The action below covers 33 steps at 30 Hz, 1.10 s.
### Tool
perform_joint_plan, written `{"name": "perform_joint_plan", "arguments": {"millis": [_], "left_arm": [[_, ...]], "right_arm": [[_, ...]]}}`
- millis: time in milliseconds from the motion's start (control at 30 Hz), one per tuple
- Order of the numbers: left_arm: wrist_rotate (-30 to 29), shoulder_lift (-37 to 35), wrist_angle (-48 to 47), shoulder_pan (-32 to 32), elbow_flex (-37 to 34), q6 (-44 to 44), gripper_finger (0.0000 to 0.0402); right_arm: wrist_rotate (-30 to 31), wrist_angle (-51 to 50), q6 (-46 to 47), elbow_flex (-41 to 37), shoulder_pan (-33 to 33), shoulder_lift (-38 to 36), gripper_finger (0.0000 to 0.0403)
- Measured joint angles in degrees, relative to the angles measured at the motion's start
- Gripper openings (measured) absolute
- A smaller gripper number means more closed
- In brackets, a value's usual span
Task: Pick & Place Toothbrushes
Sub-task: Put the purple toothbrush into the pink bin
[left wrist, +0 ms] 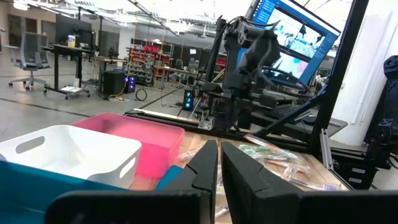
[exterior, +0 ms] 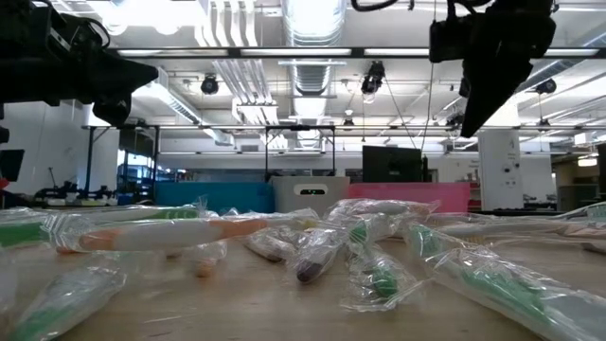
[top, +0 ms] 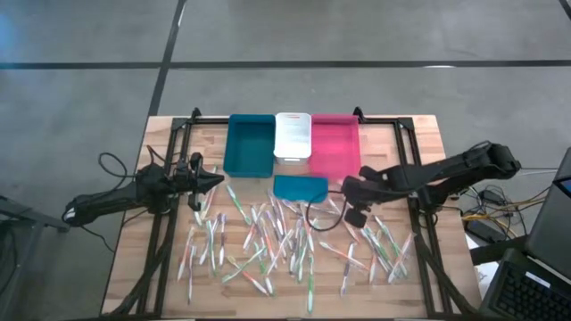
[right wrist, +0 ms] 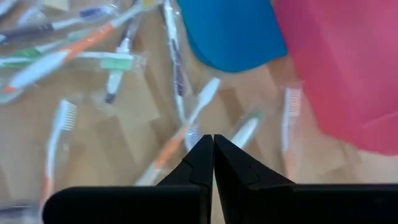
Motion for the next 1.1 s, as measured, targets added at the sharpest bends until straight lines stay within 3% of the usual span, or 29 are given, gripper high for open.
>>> {"name": "perform_joint_plan", "arguments": {"millis": [567, 800, 1100], "left_arm": [[0.0, 0.0, 0.0, 0.0, 0.0, 0.0, 0.0026], [0.0, 0.0, 0.0, 0.0, 0.0, 0.0, 0.0026], [0.0, 0.0, 0.0, 0.0, 0.0, 0.0, 0.0026]], "right_arm": [[0.9, -6.3, 14.8, 0.0, 6.3, 0.0, 0.0008], [6.3, -6.4, 15.3, 0.0, 6.3, 0.0, 0.0008], [6.0, -6.8, 17.1, 0.0, 6.2, 0.0, 0.0008]]}}
